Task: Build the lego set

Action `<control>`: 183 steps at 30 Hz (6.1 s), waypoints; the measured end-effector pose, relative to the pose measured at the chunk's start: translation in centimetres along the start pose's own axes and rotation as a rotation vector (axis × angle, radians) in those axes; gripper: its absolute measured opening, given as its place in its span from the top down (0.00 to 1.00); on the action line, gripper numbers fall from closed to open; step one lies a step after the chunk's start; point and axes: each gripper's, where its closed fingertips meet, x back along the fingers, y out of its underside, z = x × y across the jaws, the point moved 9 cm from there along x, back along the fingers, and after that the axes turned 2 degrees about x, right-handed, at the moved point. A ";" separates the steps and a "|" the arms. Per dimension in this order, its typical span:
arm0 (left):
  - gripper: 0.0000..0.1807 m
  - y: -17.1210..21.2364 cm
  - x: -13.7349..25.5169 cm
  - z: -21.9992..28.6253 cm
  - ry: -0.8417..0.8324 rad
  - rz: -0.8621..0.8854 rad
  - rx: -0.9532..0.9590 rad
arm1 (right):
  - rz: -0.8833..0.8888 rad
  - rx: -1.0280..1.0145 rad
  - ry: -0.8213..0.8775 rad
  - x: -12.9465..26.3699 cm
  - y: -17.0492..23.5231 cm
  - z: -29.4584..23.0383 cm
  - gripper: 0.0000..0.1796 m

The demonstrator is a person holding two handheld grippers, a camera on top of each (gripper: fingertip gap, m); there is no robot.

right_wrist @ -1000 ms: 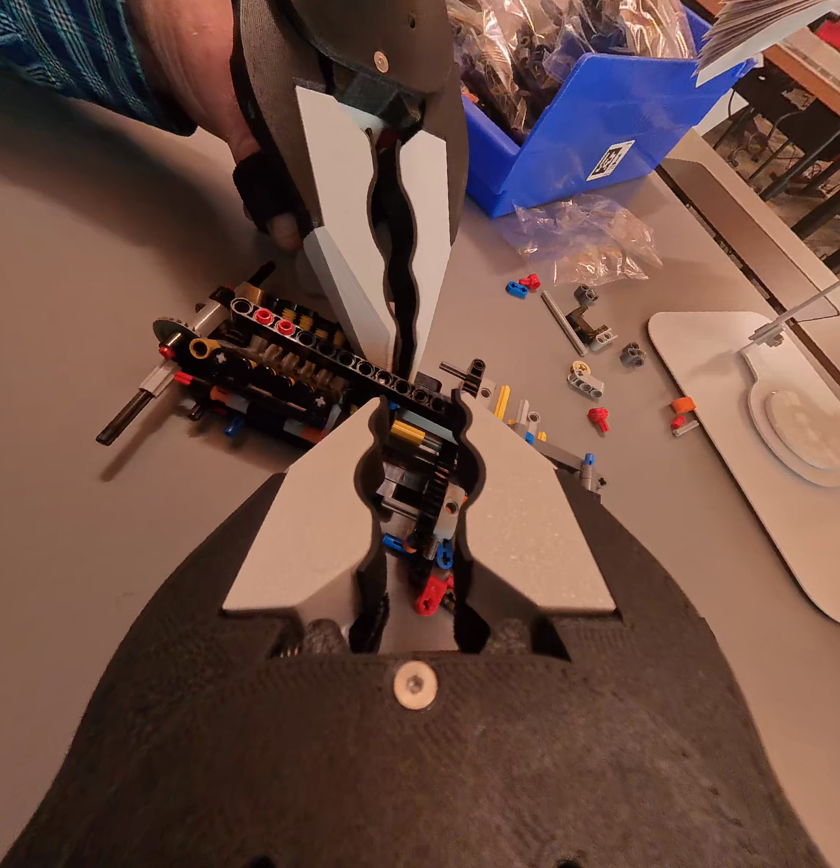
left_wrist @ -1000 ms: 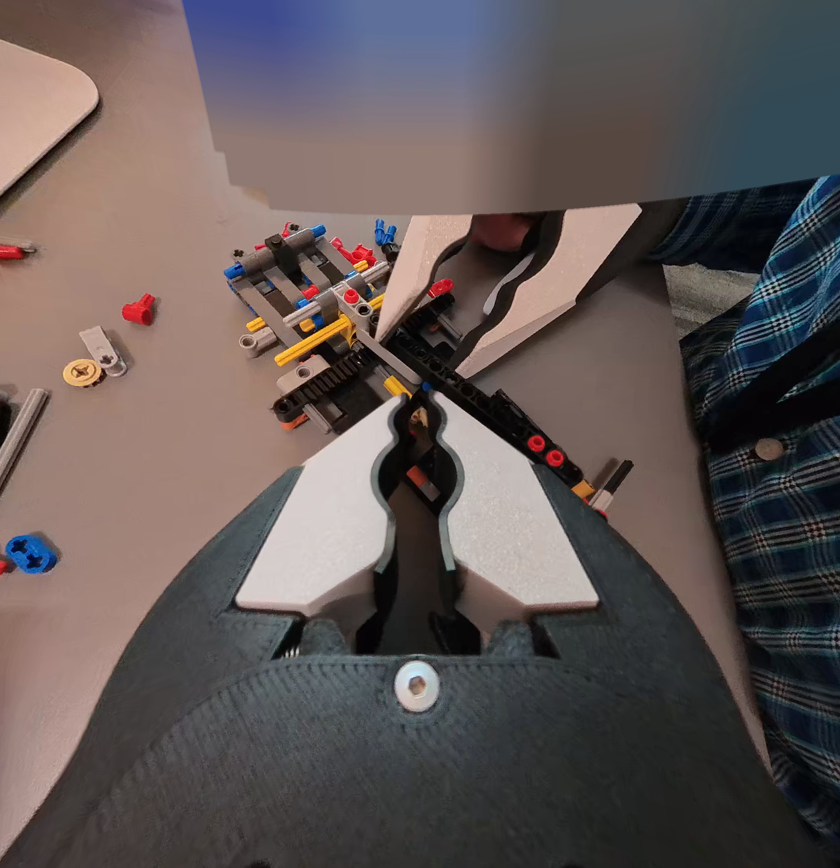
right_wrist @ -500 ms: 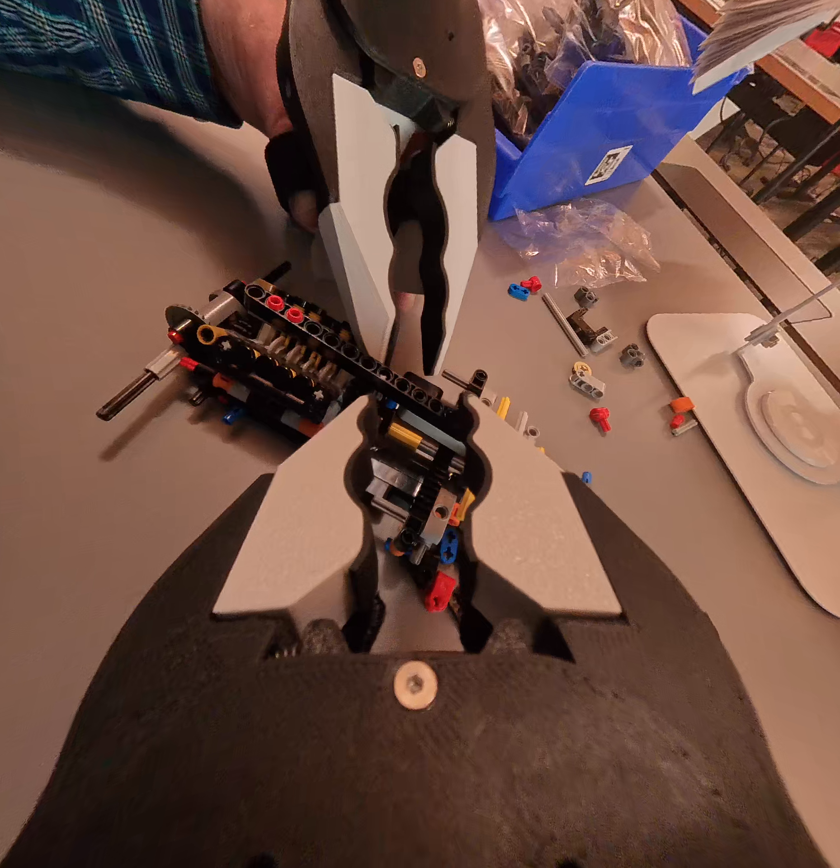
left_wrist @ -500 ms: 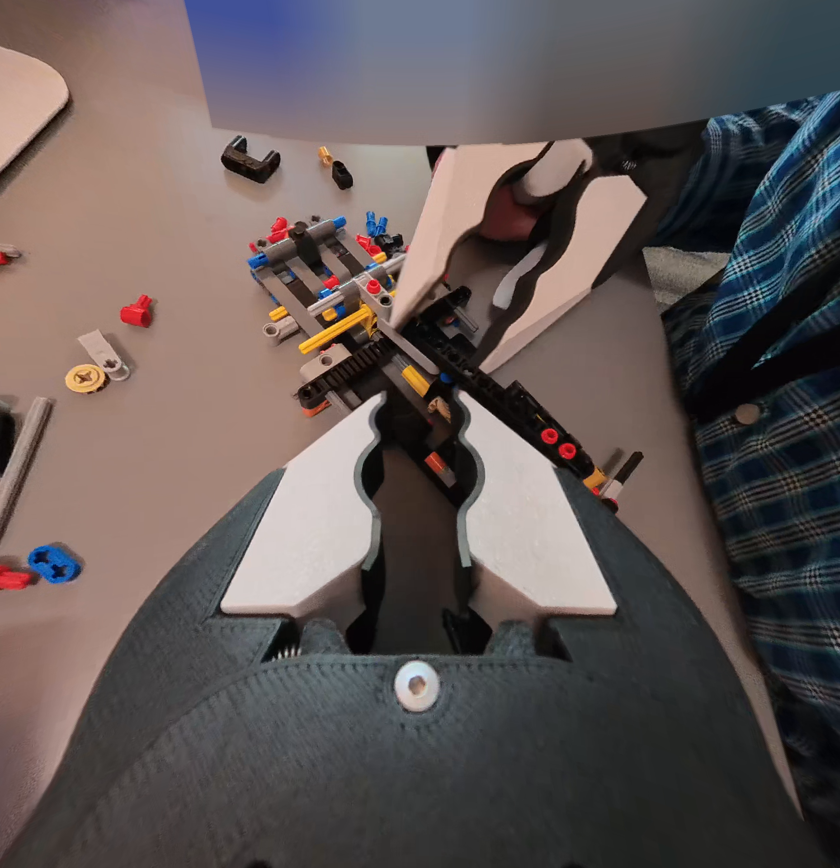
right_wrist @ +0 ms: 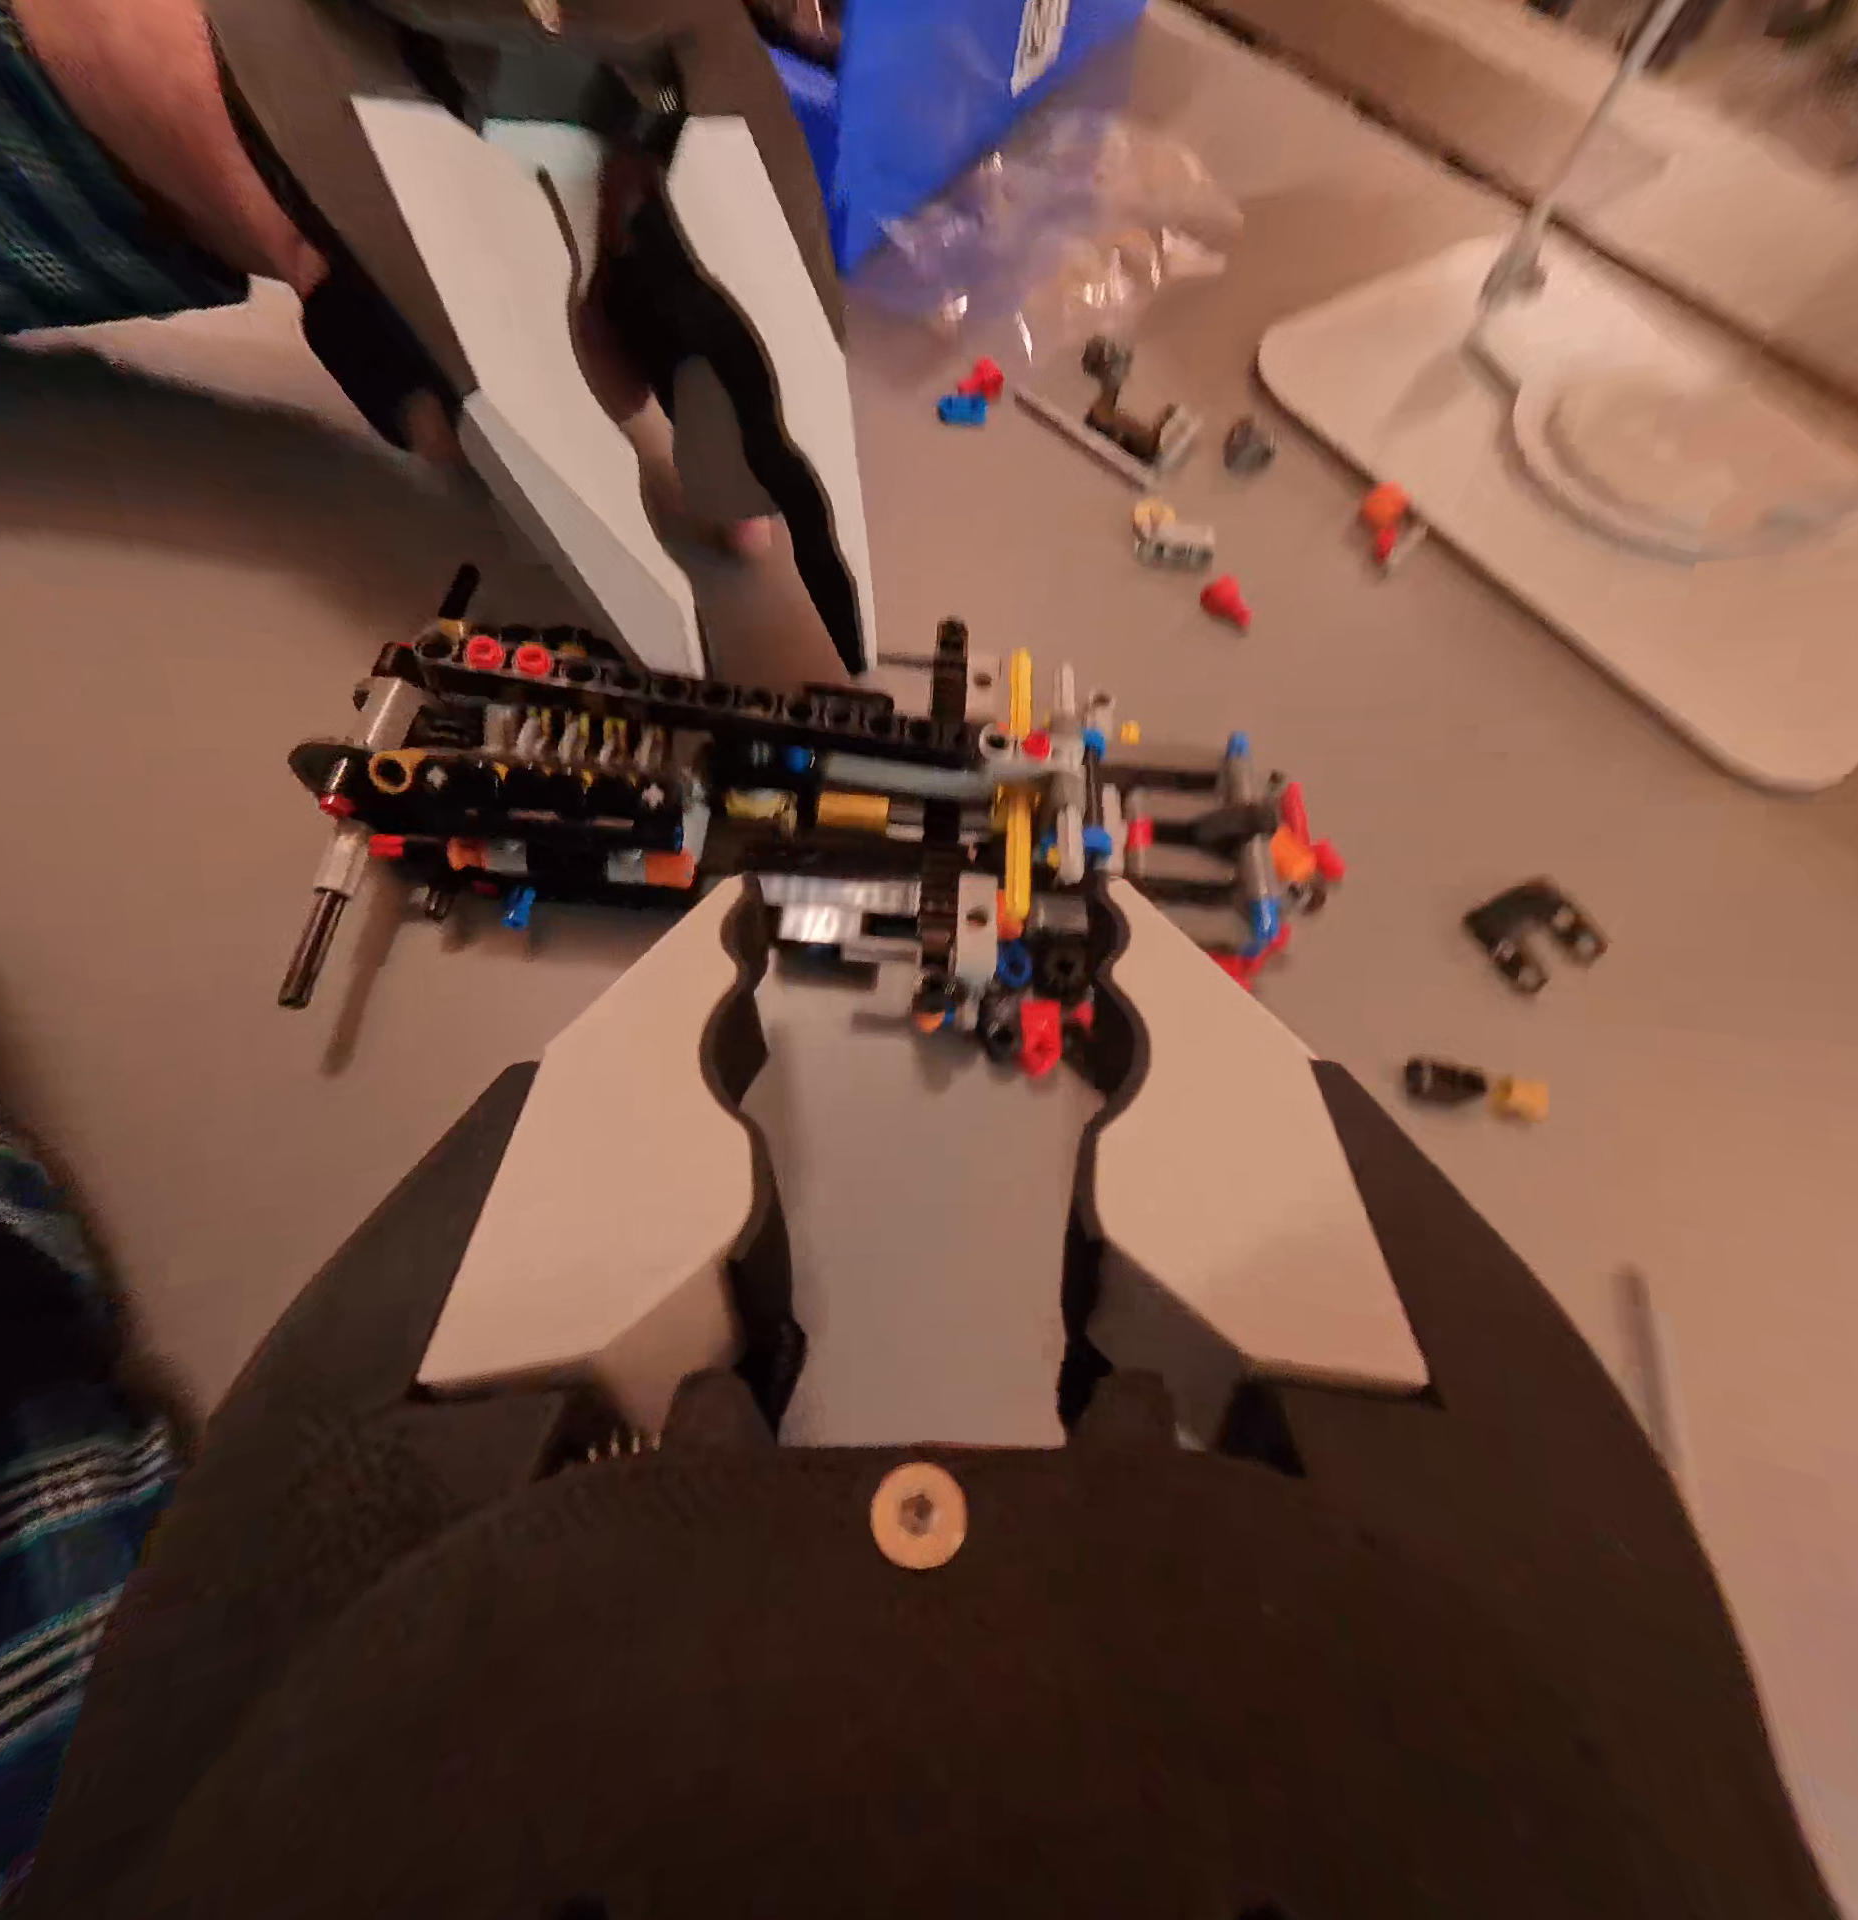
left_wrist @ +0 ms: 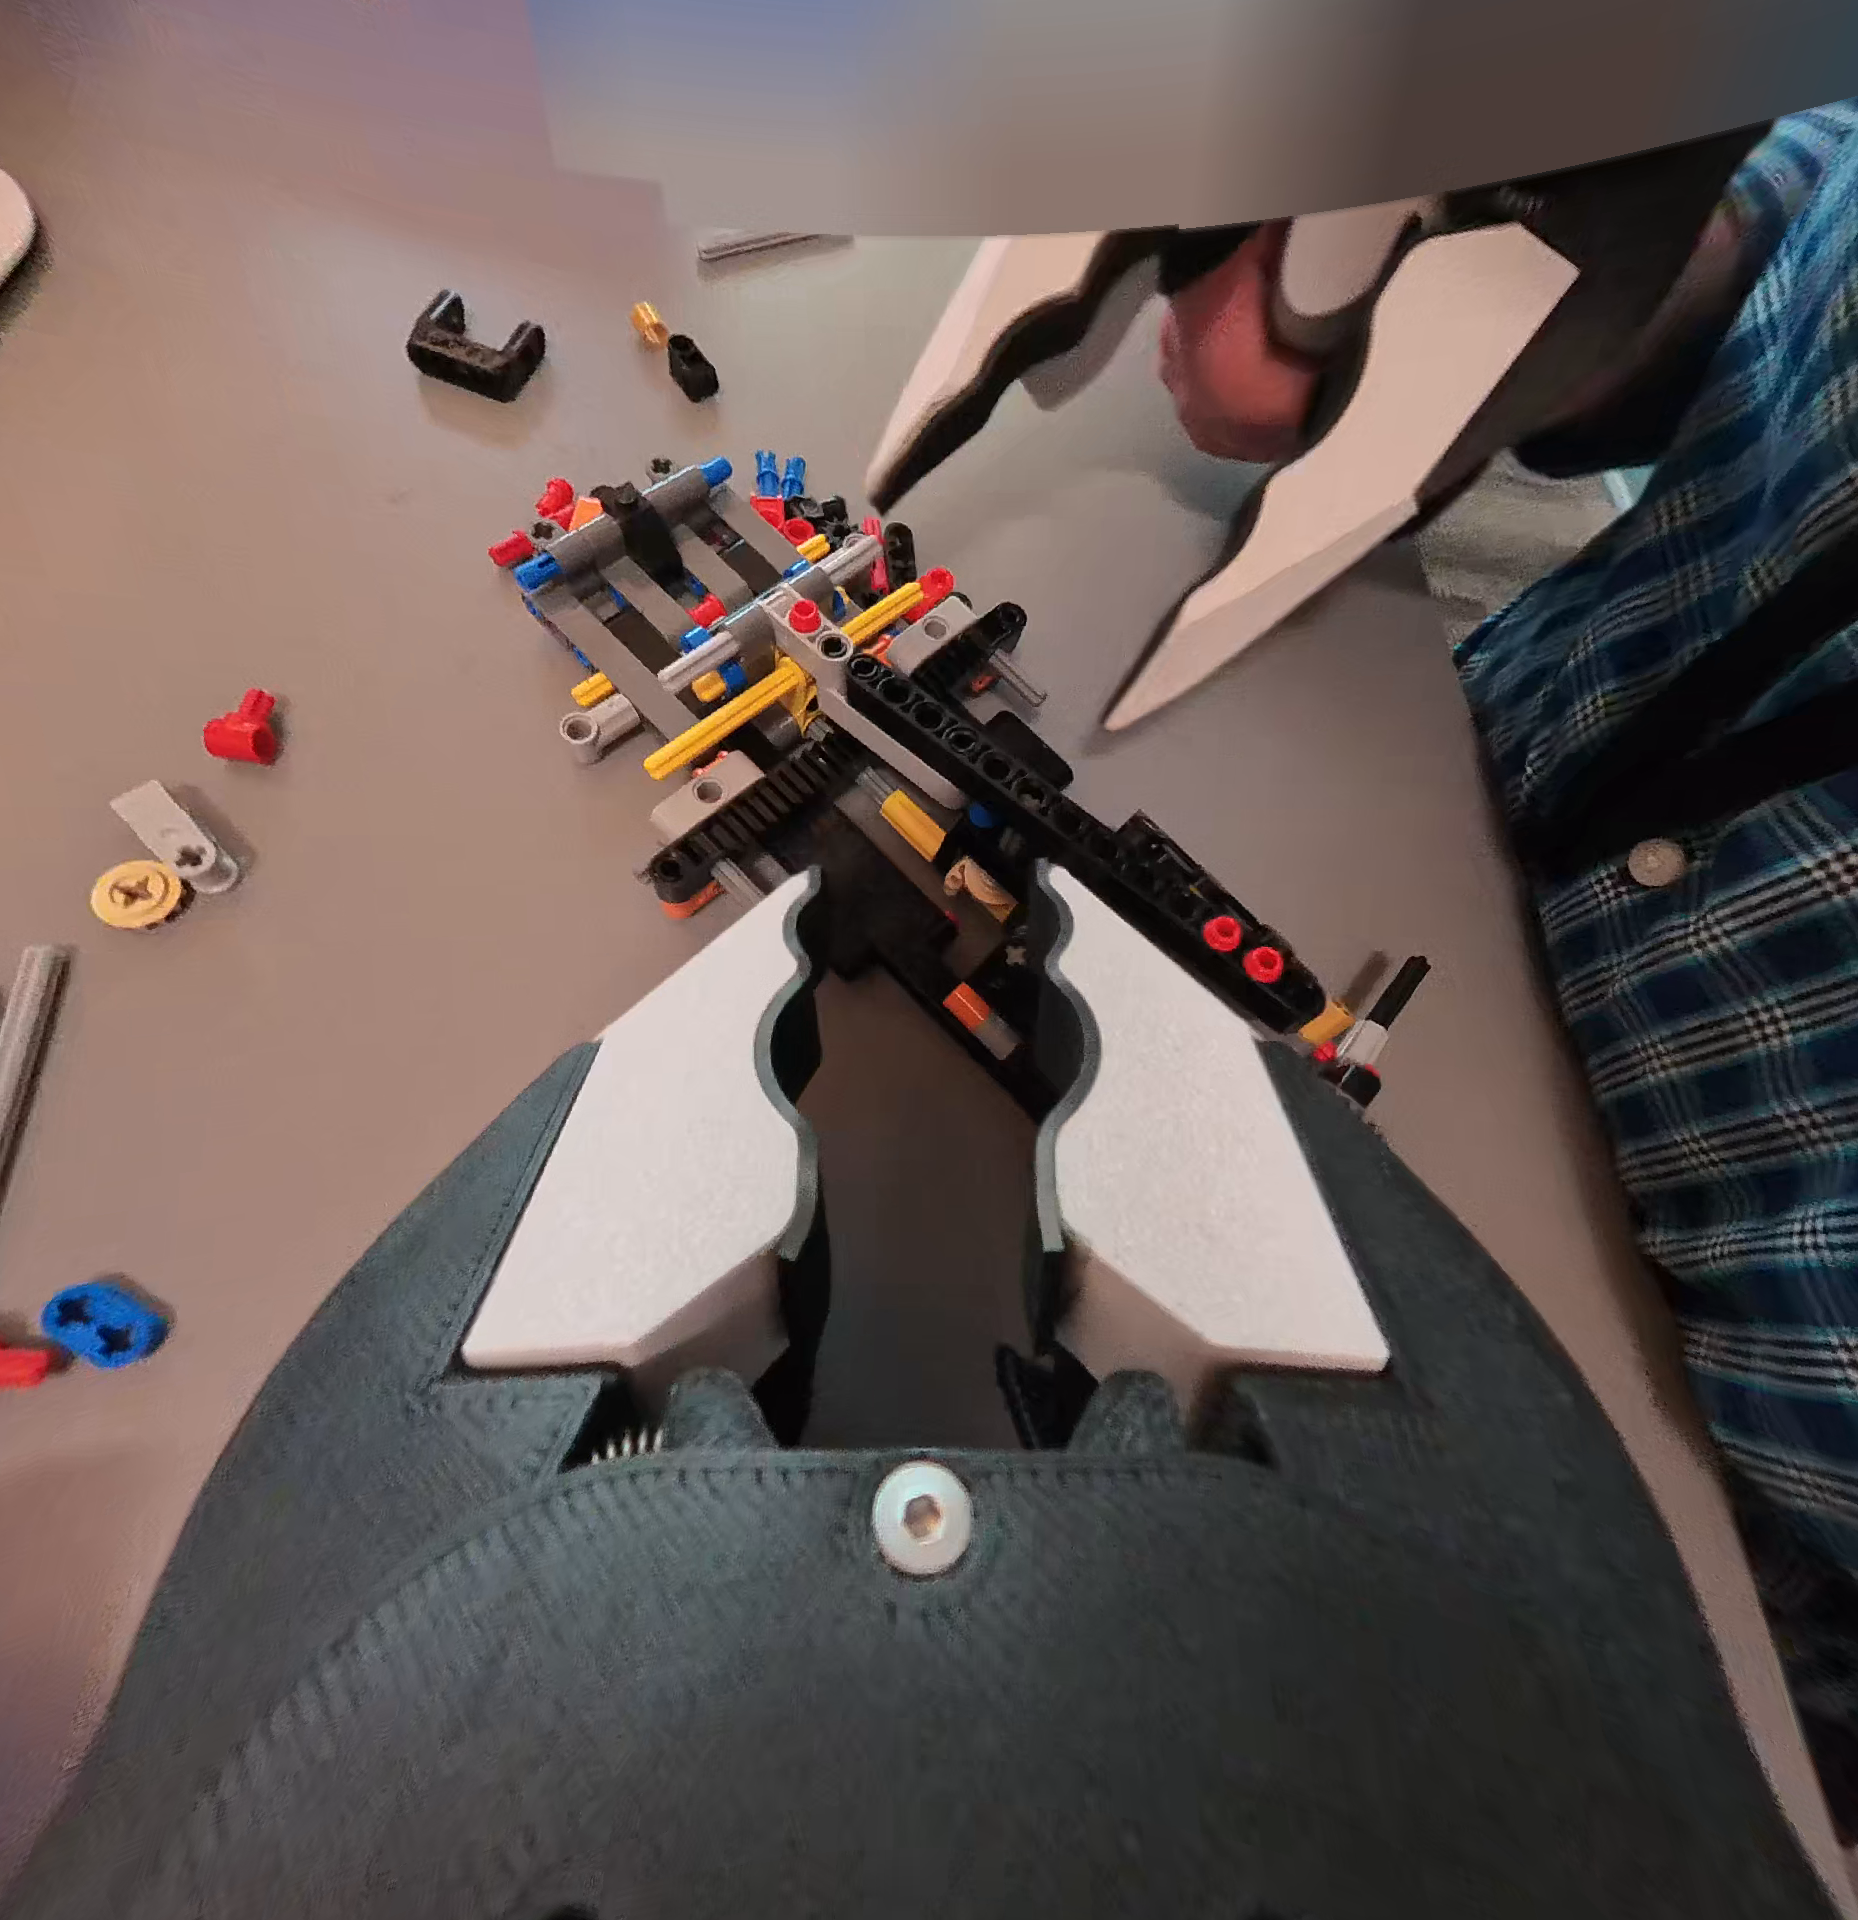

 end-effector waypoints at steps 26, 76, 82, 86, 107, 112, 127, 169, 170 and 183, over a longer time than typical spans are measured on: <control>0.63 0.7 0.9 2.4 -0.310 0.079 -0.029 | 0.015 0.083 -0.299 -2.9 -0.9 2.0 0.69; 0.67 0.5 -0.3 3.4 -0.366 0.055 -0.041 | 0.040 0.140 -0.505 -3.9 -1.5 2.1 0.71; 0.67 0.5 -0.3 3.5 -0.377 0.059 -0.054 | 0.033 0.024 -0.527 -2.5 -2.0 2.4 0.72; 0.67 0.5 -0.4 3.6 -0.372 0.052 -0.064 | 0.018 -0.018 -0.518 -2.7 -1.7 1.8 0.72; 0.65 0.3 -0.7 4.3 -0.389 0.061 -0.091 | 0.066 -0.058 -0.602 -2.3 -1.1 0.2 0.88; 0.66 0.4 -0.6 4.5 -0.413 0.063 -0.105 | 0.066 -0.048 -0.600 -2.1 -1.1 -0.2 0.91; 0.65 0.3 -0.9 4.9 -0.448 0.067 -0.085 | 0.059 -0.110 -0.620 -2.0 -0.9 0.0 0.95; 0.70 0.3 -1.1 5.3 -0.500 0.060 -0.100 | -0.035 -0.064 -0.460 0.0 -0.9 -1.1 0.95; 0.70 0.3 -1.2 5.3 -0.501 0.060 -0.102 | -0.047 -0.051 -0.441 0.0 -1.0 -1.2 0.95; 0.70 0.3 -1.3 5.4 -0.518 0.054 -0.124 | -0.070 -0.004 -0.320 0.4 -0.9 -1.9 0.96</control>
